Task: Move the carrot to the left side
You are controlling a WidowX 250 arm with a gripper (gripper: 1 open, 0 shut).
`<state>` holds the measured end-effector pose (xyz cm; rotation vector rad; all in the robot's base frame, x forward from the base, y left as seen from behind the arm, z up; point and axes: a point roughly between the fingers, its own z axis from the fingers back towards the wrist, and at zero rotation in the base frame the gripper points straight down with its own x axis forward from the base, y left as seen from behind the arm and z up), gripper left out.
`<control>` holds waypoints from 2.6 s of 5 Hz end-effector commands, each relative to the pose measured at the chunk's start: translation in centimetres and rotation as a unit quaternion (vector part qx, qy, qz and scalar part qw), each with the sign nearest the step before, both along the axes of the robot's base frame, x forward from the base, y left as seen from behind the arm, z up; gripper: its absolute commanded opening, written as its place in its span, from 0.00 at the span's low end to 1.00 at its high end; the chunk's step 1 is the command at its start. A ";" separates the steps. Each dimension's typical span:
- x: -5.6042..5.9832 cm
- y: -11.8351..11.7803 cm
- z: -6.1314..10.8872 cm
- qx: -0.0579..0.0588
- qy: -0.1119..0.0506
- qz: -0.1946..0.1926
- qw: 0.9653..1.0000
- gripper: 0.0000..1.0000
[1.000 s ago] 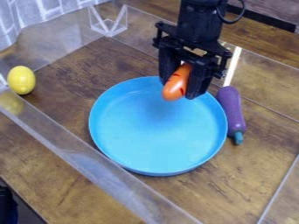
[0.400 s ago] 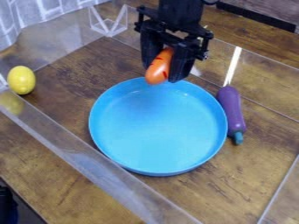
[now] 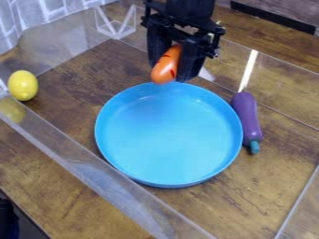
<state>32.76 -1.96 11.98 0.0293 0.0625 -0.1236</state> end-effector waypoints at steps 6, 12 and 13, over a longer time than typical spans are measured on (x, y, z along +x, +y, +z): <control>-2.5 4.6 3.6 0.030 -0.047 0.037 0.998 0.00; -5.6 7.9 1.7 0.061 -0.029 0.074 0.995 0.00; -5.4 8.5 1.1 0.065 -0.028 0.080 0.994 0.00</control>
